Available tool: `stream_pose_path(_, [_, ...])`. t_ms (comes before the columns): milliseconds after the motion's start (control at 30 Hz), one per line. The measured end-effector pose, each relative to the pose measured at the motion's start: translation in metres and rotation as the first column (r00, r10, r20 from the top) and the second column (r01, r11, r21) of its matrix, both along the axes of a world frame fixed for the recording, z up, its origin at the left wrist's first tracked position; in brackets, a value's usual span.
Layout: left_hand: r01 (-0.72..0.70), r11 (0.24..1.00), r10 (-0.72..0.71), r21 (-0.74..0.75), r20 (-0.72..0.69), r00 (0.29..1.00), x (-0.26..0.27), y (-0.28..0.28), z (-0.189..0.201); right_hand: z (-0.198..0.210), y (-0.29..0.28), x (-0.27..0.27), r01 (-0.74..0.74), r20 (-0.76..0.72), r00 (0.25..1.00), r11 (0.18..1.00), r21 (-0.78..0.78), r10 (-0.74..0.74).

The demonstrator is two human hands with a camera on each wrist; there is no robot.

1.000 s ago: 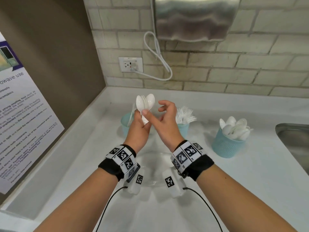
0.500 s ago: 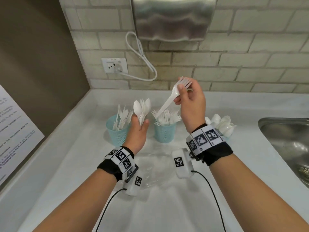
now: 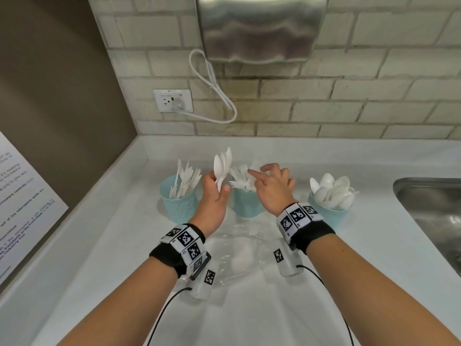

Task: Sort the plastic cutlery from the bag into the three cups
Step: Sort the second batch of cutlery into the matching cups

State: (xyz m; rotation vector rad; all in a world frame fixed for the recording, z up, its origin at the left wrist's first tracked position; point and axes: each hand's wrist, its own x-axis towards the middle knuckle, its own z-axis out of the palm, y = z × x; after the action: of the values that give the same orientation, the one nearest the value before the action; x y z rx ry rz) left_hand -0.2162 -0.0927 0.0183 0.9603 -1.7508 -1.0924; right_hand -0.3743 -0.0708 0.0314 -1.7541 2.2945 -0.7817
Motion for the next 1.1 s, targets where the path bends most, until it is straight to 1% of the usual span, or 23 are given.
stream_pose_path(33, [-0.003, 1.0, 0.003, -0.019, 0.003, 1.0, -0.002, 0.0, 0.0, 0.003, 0.003, 0.0, -0.006, 0.005, 1.0, 1.0, -0.014, 0.006])
stream_pose_path(67, [-0.008, 0.999, 0.008, -0.038, 0.008, 1.0, -0.005, 0.001, 0.001, 0.009, 0.007, 0.0, -0.011, 0.037, 0.999, 0.997, -0.07, 0.014])
stream_pose_path(133, [-0.013, 0.997, 0.015, -0.078, 0.017, 1.0, -0.012, 0.003, 0.001, 0.022, 0.017, 0.002, -0.042, 0.206, 0.974, 0.971, -0.236, 0.092])
stream_pose_path(167, [-0.014, 0.995, 0.016, -0.097, 0.023, 1.0, -0.017, 0.003, 0.001, 0.029, 0.021, 0.004, -0.077, 0.322, 0.93, 0.951, -0.3, 0.177])
stream_pose_path(233, [0.006, 0.99, 0.0, -0.142, 0.042, 0.999, -0.03, 0.006, 0.002, 0.037, 0.029, 0.007, -0.148, 0.51, 0.793, 0.917, -0.37, 0.334])
stream_pose_path(267, [0.033, 0.984, -0.024, -0.173, 0.055, 0.998, -0.038, 0.009, 0.004, 0.039, 0.032, 0.008, -0.151, 0.577, 0.731, 0.911, -0.384, 0.364])
stream_pose_path(300, [0.065, 0.976, -0.053, -0.206, 0.065, 0.997, -0.047, 0.011, 0.005, 0.038, 0.034, 0.007, -0.128, 0.622, 0.694, 0.912, -0.39, 0.363])
stream_pose_path(333, [0.099, 0.968, -0.085, -0.23, 0.072, 0.994, -0.056, 0.016, 0.007, 0.038, 0.036, 0.005, -0.092, 0.635, 0.692, 0.915, -0.394, 0.343])
stream_pose_path(400, [0.148, 0.964, -0.131, -0.219, 0.09, 0.987, -0.075, 0.027, 0.011, 0.036, 0.041, -0.002, -0.008, 0.581, 0.769, 0.913, -0.407, 0.266])
stream_pose_path(467, [0.199, 0.968, -0.183, -0.155, 0.112, 0.977, -0.093, 0.036, 0.012, 0.035, 0.047, -0.016, 0.069, 0.532, 0.83, 0.916, -0.396, 0.168])
stream_pose_path(533, [0.276, 0.96, -0.265, -0.042, 0.179, 0.947, -0.11, 0.039, 0.011, 0.037, 0.055, -0.035, 0.155, 0.54, 0.838, 0.915, -0.372, 0.077])
stream_pose_path(567, [0.307, 0.952, -0.297, 0.003, 0.256, 0.92, -0.118, 0.039, 0.009, 0.039, 0.059, -0.047, 0.195, 0.538, 0.842, 0.914, -0.356, 0.03])
stream_pose_path(600, [0.329, 0.944, -0.304, -0.005, 0.371, 0.877, -0.125, 0.038, 0.007, 0.041, 0.063, -0.06, 0.236, 0.524, 0.851, 0.912, -0.337, -0.026])
stream_pose_path(667, [0.387, 0.917, -0.256, -0.094, 0.605, 0.754, -0.136, 0.038, 0.001, 0.046, 0.072, -0.086, 0.304, 0.497, 0.858, 0.906, -0.295, -0.126])
stream_pose_path(700, [0.408, 0.903, -0.221, -0.131, 0.673, 0.706, -0.14, 0.039, -0.001, 0.048, 0.076, -0.097, 0.33, 0.506, 0.848, 0.903, -0.274, -0.157])
stream_pose_path(733, [0.423, 0.891, -0.191, -0.164, 0.709, 0.679, -0.143, 0.041, -0.003, 0.049, 0.08, -0.107, 0.354, 0.525, 0.832, 0.901, -0.251, -0.18])
stream_pose_path(800, [0.424, 0.88, -0.155, -0.214, 0.715, 0.682, -0.147, 0.043, -0.007, 0.05, 0.084, -0.123, 0.413, 0.58, 0.782, 0.886, -0.21, -0.227])
stream_pose_path(867, [0.399, 0.883, -0.138, -0.249, 0.674, 0.725, -0.152, 0.043, -0.01, 0.048, 0.084, -0.135, 0.495, 0.64, 0.722, 0.843, -0.211, -0.263])
stream_pose_path(933, [0.37, 0.891, -0.142, -0.262, 0.613, 0.777, -0.155, 0.044, -0.011, 0.047, 0.083, -0.141, 0.539, 0.669, 0.697, 0.804, -0.25, -0.26])
stream_pose_path(967, [0.355, 0.899, -0.148, -0.255, 0.587, 0.796, -0.156, 0.043, -0.012, 0.045, 0.081, -0.142, 0.542, 0.673, 0.696, 0.798, -0.265, -0.249])
stream_pose_path(1033, [0.341, 0.907, -0.156, -0.247, 0.556, 0.816, -0.158, 0.043, -0.013, 0.04, 0.079, -0.14, 0.514, 0.665, 0.709, 0.818, -0.257, -0.236])
stream_pose_path(1067, [0.337, 0.908, -0.152, -0.251, 0.551, 0.821, -0.158, 0.044, -0.013, 0.036, 0.077, -0.139, 0.486, 0.637, 0.732, 0.84, -0.24, -0.241])
stream_pose_path(1100, [0.333, 0.908, -0.147, -0.253, 0.55, 0.822, -0.158, 0.044, -0.014, 0.032, 0.075, -0.138, 0.449, 0.571, 0.778, 0.868, -0.212, -0.263])
